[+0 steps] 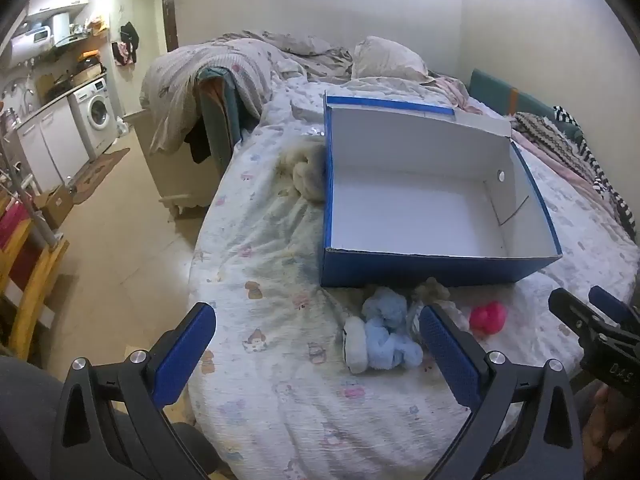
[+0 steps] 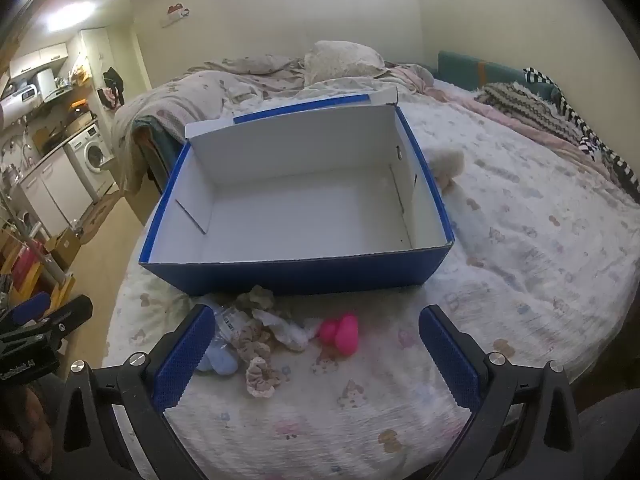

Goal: Organize soft objects

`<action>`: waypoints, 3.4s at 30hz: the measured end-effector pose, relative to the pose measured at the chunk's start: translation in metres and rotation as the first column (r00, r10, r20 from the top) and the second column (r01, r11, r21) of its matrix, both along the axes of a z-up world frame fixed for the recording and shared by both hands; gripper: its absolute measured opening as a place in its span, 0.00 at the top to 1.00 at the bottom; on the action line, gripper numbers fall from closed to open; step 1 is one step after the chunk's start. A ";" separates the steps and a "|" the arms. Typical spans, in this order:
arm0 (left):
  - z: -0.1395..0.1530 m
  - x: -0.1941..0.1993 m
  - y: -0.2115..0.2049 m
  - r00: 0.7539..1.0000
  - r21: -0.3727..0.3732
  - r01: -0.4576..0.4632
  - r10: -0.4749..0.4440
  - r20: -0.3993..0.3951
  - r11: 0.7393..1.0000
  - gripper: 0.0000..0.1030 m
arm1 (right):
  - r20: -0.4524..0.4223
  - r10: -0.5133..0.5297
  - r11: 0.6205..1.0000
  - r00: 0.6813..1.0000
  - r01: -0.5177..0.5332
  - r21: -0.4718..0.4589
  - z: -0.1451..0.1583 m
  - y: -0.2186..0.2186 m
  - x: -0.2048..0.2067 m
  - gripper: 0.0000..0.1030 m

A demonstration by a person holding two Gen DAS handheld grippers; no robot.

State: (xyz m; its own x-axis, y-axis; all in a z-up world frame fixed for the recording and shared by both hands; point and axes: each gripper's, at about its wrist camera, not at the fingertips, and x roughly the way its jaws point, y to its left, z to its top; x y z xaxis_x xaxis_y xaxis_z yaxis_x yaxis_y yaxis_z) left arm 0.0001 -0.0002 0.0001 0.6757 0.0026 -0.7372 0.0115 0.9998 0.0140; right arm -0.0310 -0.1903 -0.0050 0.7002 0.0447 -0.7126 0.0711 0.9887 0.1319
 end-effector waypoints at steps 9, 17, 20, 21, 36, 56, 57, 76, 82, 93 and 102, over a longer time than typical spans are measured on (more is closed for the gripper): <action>0.003 -0.002 -0.001 1.000 -0.012 0.006 -0.006 0.026 1.000 0.01 | 0.016 0.001 1.000 1.000 -0.001 -0.021 0.001 0.003 -0.001 0.00; 0.004 -0.004 0.000 1.000 -0.015 0.009 -0.009 0.020 1.000 0.01 | 0.017 0.012 1.000 1.000 -0.012 -0.028 0.002 0.001 -0.001 0.00; 0.004 -0.003 -0.001 1.000 -0.014 0.008 -0.008 0.020 1.000 0.01 | 0.012 0.019 0.999 1.000 -0.019 -0.040 0.000 0.008 0.000 0.00; 0.004 -0.003 -0.001 1.000 -0.015 0.009 -0.008 0.020 1.000 0.01 | 0.011 0.018 0.999 1.000 -0.018 -0.039 0.000 0.007 0.000 0.00; 0.005 -0.004 -0.003 1.000 -0.012 0.012 -0.011 0.028 1.000 0.01 | 0.029 0.016 0.999 0.999 -0.015 -0.038 0.003 0.008 0.000 0.00; 0.007 -0.003 -0.004 1.000 -0.011 0.011 -0.011 0.028 1.000 0.01 | 0.021 -0.017 1.000 1.000 0.017 -0.025 0.001 0.001 0.002 0.00; 0.007 -0.003 -0.004 1.000 -0.012 0.011 -0.011 0.028 1.000 0.01 | 0.021 -0.017 1.000 1.000 0.018 -0.025 0.001 0.001 0.002 0.00; 0.006 -0.004 -0.004 1.000 -0.013 0.011 -0.011 0.028 1.000 0.01 | 0.019 -0.013 1.000 1.000 0.013 -0.024 0.000 0.003 0.002 0.00; 0.006 -0.004 -0.004 1.000 -0.012 0.012 -0.011 0.029 1.000 0.01 | 0.018 -0.012 1.000 1.000 0.013 -0.024 0.000 0.003 0.002 0.00; 0.004 -0.003 -0.005 0.999 -0.007 0.015 -0.015 0.028 1.000 0.01 | 0.017 -0.012 1.000 1.000 0.013 -0.025 0.000 0.004 0.002 0.00; 0.003 -0.004 -0.002 1.000 0.010 0.004 -0.004 0.025 1.000 0.01 | -0.002 -0.006 1.000 1.000 0.006 0.010 -0.002 0.004 0.003 0.00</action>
